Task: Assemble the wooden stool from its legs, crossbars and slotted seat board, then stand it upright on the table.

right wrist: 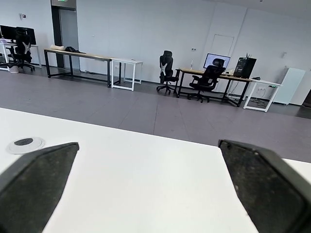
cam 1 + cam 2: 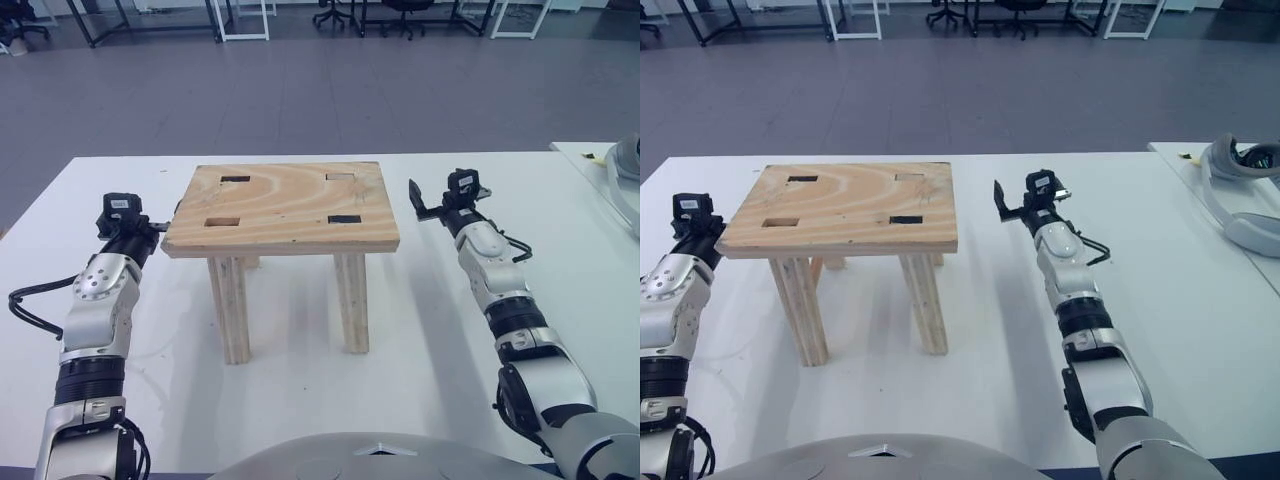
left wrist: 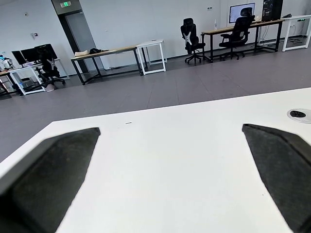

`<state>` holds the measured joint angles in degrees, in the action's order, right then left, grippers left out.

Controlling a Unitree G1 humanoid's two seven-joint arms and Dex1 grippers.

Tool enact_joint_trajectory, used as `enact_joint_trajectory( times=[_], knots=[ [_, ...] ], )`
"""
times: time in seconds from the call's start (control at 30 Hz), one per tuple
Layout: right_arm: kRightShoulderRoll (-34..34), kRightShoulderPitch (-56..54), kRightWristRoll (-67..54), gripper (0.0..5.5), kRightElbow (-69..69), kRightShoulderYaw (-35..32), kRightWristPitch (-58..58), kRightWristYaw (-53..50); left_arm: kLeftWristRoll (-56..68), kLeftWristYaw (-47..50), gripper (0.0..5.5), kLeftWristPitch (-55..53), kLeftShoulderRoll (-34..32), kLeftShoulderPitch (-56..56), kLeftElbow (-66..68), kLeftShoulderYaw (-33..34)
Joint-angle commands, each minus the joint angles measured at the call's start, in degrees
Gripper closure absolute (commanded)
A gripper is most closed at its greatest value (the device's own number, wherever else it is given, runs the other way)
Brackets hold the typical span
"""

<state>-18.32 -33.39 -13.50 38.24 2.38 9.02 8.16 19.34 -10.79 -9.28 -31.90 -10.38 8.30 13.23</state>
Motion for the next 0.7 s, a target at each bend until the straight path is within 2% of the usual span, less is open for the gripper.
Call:
enact_joint_trajectory(
  times=[0.03, 0.27, 0.7],
  knots=[
    [1.69, -3.07, 1.14, 0.14, 5.16, -3.04, 2.91, 0.56, -2.29, 0.38, 0.1, -0.41, 1.07, -2.07, -0.47, 0.39],
    [4.13, -5.32, 5.59, 0.14, 9.3, -2.79, 6.3, 2.64, -4.2, 1.05, 0.1, -3.1, 3.43, 0.45, -5.99, 0.2],
    [5.95, -7.2, 6.76, 0.14, 13.26, -5.56, 8.25, 5.84, -5.81, 2.98, 0.1, -6.95, 4.58, 2.17, -9.03, 3.29]
  ],
)
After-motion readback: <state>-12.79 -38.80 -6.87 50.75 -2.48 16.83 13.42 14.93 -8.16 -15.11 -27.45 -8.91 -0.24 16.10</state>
